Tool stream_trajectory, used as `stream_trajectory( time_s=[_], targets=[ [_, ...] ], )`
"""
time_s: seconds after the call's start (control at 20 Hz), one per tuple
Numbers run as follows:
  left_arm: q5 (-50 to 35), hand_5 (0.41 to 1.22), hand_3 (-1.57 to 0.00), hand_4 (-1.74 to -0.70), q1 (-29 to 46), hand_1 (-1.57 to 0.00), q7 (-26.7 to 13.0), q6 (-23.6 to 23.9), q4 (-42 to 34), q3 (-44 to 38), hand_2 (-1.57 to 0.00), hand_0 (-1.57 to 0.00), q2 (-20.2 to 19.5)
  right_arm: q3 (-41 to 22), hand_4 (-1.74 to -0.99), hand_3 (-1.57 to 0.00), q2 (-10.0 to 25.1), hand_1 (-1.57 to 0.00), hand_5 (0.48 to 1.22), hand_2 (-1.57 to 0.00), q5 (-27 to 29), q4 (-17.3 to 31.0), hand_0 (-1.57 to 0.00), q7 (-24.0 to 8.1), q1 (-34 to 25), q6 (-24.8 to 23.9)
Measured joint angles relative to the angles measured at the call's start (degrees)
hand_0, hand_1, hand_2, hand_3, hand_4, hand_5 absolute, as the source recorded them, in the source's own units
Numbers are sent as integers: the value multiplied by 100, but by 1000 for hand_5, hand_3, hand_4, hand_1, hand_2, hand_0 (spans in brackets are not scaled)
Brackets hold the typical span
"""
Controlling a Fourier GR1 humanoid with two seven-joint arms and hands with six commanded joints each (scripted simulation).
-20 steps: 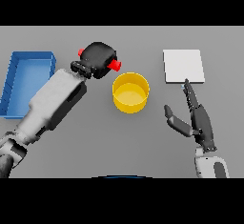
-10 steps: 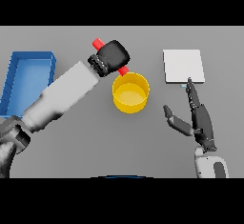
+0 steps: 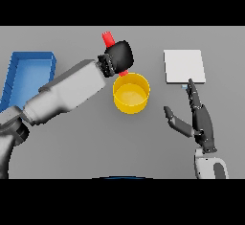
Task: Pick up the red beaker and tilt it to pour out 1 green nut into yellow bowl. Pick up the yellow bowl and place it on the metallic measuring scale.
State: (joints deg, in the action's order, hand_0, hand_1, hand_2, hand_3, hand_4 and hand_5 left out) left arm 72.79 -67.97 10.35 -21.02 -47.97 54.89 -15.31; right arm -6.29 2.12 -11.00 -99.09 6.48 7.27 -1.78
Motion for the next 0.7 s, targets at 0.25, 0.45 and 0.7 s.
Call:
stream_trajectory(
  time_s=[0.25,0.45,0.7],
  targets=[
    [459,1221,-1568,-1732,-207,-1571,161,179,164,439,-1571,-1571,62,-19,-1135,1,55,1,580,1,-80,11,1,43,34,2],
    [819,1221,-1570,-1733,-568,-1571,283,293,239,741,-1571,-1571,117,5,-1133,1,42,1,575,1,-98,-6,1,-30,-9,-58],
    [985,1221,-1571,-1727,-1688,-1571,669,387,616,635,-1571,-1571,9,-50,-1133,1,-3,1,557,1,-172,13,1,-45,-79,-91]
  ],
)
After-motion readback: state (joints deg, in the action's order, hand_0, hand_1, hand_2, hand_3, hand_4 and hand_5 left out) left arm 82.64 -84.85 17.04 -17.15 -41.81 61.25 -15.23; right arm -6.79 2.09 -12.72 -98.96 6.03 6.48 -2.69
